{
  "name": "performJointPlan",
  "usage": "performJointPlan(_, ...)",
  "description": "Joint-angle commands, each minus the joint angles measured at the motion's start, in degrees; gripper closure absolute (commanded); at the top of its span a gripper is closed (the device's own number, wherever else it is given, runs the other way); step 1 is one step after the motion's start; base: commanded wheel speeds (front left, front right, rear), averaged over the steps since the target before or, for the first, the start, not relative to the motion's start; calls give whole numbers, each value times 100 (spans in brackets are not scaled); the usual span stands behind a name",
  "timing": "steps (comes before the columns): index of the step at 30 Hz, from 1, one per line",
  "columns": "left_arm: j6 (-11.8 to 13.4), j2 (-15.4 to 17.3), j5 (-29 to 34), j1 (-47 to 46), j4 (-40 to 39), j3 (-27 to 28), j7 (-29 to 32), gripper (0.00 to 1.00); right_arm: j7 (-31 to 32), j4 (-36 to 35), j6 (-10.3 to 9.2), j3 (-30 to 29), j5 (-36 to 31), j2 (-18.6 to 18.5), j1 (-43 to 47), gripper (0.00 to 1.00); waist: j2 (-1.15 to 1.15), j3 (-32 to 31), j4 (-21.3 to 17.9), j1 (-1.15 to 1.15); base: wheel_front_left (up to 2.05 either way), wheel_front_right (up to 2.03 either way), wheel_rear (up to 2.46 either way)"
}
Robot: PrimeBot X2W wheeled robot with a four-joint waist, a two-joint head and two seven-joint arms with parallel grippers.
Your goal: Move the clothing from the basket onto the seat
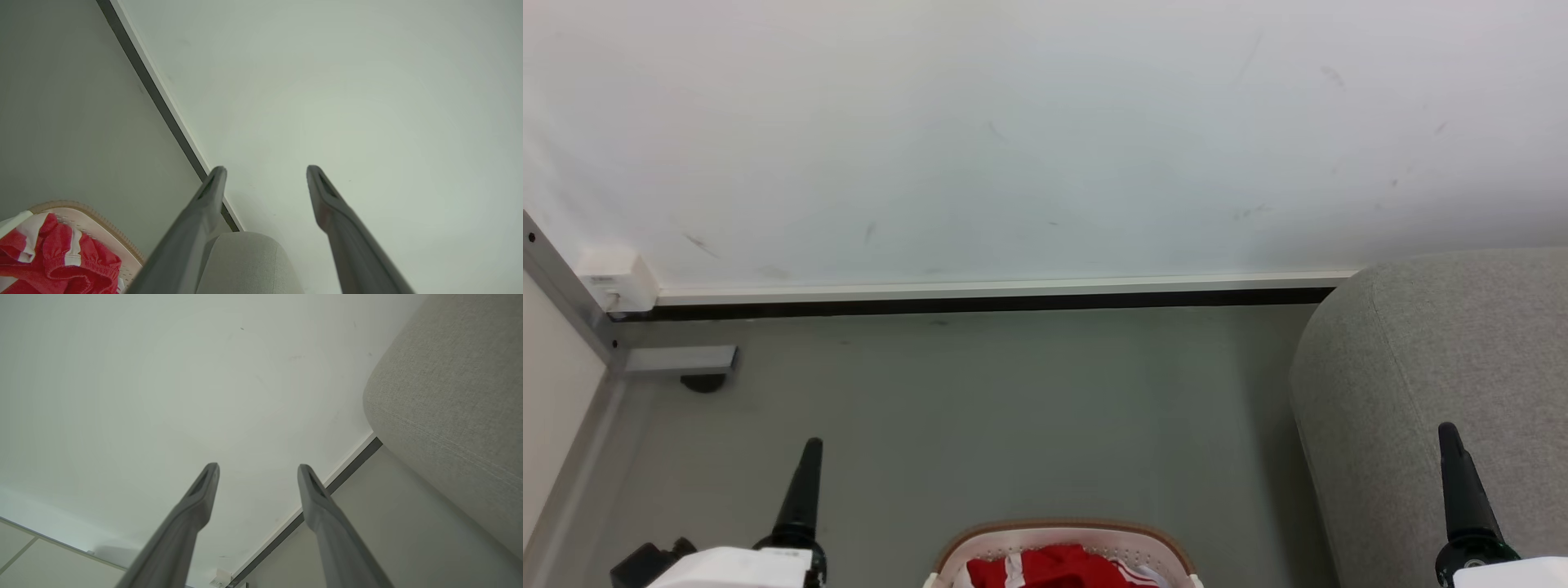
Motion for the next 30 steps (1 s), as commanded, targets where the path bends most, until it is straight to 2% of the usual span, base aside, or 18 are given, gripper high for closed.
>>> performJointPlan(1, 17, 37, 252, -105, -124, -29, -61, 0, -44, -87, -2, -77, -329, -8, -6, 0, 0, 2, 1, 0, 0, 0, 0)
performJointPlan(11, 147, 42, 1555, -66, -47, -302, -282, 0, -107, 120, -3, -167, -1750, 57, 71, 0, 0, 14, -18, 0, 0, 0, 0)
performJointPlan(30, 377, 50, 3452, -84, 63, -586, -646, 0, -215, 195, -5, -321, -3601, 249, 176, 0, 0, 21, -65, 0, 0, 0, 0)
